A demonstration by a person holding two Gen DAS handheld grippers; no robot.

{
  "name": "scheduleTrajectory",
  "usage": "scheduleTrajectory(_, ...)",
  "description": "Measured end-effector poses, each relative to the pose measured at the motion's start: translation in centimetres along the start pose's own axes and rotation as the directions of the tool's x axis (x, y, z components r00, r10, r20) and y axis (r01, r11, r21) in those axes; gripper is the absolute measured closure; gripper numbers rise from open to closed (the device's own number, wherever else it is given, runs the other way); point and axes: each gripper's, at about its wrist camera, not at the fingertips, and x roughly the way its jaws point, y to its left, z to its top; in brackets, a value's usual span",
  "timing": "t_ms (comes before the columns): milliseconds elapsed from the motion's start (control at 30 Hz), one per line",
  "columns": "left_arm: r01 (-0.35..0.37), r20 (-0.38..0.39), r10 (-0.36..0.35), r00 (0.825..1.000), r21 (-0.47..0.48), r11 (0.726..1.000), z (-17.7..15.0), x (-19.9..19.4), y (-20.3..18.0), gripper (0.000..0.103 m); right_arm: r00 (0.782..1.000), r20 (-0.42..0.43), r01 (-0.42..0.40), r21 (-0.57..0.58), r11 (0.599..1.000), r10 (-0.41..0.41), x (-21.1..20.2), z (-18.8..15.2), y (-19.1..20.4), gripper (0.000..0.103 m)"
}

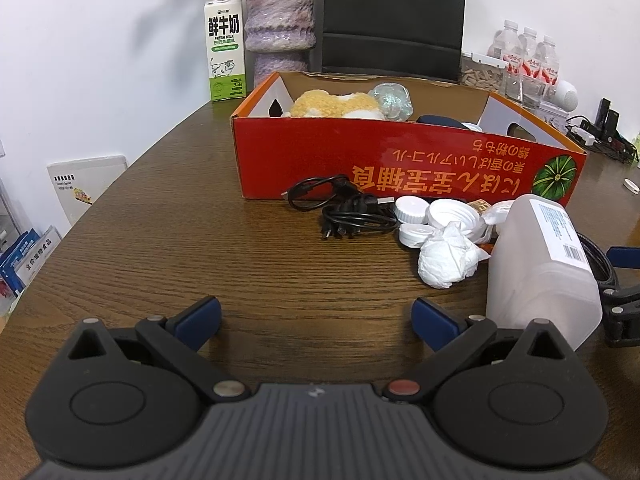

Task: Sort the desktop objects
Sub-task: 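Withdraw both open grippers from the box toward the cables on the table, then grasp the braided cable with the right gripper while the left grasps the black power cord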

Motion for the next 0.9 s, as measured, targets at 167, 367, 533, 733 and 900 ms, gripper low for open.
scheduleTrajectory(167, -0.006, 0.0, 0.006, 1.0, -0.004, 1.0, -0.01, -0.01, -0.04, 0.0, 1.0, 0.0, 0.0, 0.0, 1.0, 0.0, -0.01, 0.0, -0.02, 0.0)
scheduleTrajectory(367, -0.009, 0.0, 0.009, 1.0, -0.008, 1.0, 0.07, 0.11, -0.07, 0.0, 1.0, 0.0, 0.0, 0.0, 1.0, 0.0, -0.01, 0.0, -0.02, 0.0)
scheduleTrajectory(533, -0.009, 0.0, 0.009, 1.0, -0.007, 1.0, 0.07, 0.12, -0.06, 0.0, 1.0, 0.0, 0.0, 0.0, 1.0, 0.0, 0.0, 0.0, -0.01, 0.0)
scheduleTrajectory(733, -0.009, 0.0, 0.009, 1.0, -0.008, 1.0, 0.05, 0.1, -0.05, 0.0, 1.0, 0.0, 0.0, 0.0, 1.0, 0.0, 0.0, 0.0, -0.01, 0.0)
scheduleTrajectory(900, -0.008, 0.0, 0.008, 1.0, -0.008, 1.0, 0.05, 0.11, -0.05, 0.0, 1.0, 0.0, 0.0, 0.0, 1.0, 0.0, 0.0, 0.0, -0.01, 0.0)
